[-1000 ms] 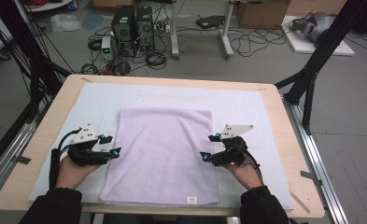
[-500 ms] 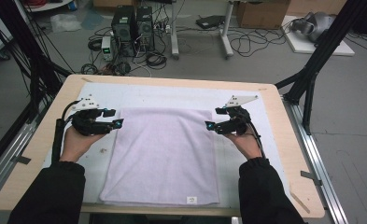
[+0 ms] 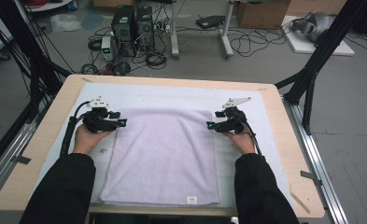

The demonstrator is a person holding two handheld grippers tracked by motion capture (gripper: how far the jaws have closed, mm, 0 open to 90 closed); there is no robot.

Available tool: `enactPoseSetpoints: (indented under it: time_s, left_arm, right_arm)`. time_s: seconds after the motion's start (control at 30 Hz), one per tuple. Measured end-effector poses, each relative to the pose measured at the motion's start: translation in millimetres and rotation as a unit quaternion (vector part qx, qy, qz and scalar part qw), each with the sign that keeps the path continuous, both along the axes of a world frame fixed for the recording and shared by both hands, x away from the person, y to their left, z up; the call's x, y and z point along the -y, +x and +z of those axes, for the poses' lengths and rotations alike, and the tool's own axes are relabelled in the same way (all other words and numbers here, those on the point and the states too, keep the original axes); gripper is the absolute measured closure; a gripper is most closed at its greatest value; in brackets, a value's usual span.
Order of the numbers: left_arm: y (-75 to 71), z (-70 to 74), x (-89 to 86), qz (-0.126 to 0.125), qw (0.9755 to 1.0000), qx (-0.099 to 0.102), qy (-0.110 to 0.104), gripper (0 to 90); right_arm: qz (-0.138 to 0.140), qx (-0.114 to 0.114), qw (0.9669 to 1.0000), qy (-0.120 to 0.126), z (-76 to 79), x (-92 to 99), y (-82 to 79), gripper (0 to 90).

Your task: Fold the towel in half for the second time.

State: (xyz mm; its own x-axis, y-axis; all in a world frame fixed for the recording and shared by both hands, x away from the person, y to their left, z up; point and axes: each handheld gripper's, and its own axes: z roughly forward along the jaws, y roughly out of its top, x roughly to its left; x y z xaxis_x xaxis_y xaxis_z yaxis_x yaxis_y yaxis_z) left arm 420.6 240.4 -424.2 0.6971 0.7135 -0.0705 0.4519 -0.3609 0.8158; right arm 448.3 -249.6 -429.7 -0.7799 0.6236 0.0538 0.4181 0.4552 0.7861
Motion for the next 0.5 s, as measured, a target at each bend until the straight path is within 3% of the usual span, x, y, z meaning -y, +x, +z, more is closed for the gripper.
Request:
enactPoseSetpoints:
  time_s: [0.07,0.23,0.33,0.4,0.5]
  left_arm:
    - [1.3,-3.7,1.7,-0.009,0.9999,-0.005,0.007,53.8]
    - [4.0,-9.5,-2.1,0.003,0.9997,-0.020,0.015,51.0]
    - [4.7,-14.4,-3.5,0.012,0.9991,-0.030,0.026,51.1]
    - [4.9,-20.1,-3.2,0.024,0.9981,-0.043,0.037,53.7]
    - [3.2,-21.6,-4.7,0.044,0.9979,-0.039,0.027,59.6]
  right_arm:
    - [0.007,-0.006,1.0000,-0.004,-3.6,0.2,1.3,35.4]
    - [-0.009,-0.008,0.9998,-0.018,-10.1,3.0,1.4,34.1]
    - [-0.014,-0.011,0.9994,-0.029,-14.3,3.5,1.3,38.2]
    - [-0.007,-0.022,0.9993,-0.030,-18.3,2.7,1.7,44.8]
    - [0.006,-0.025,0.9993,-0.025,-17.8,0.6,0.6,61.1]
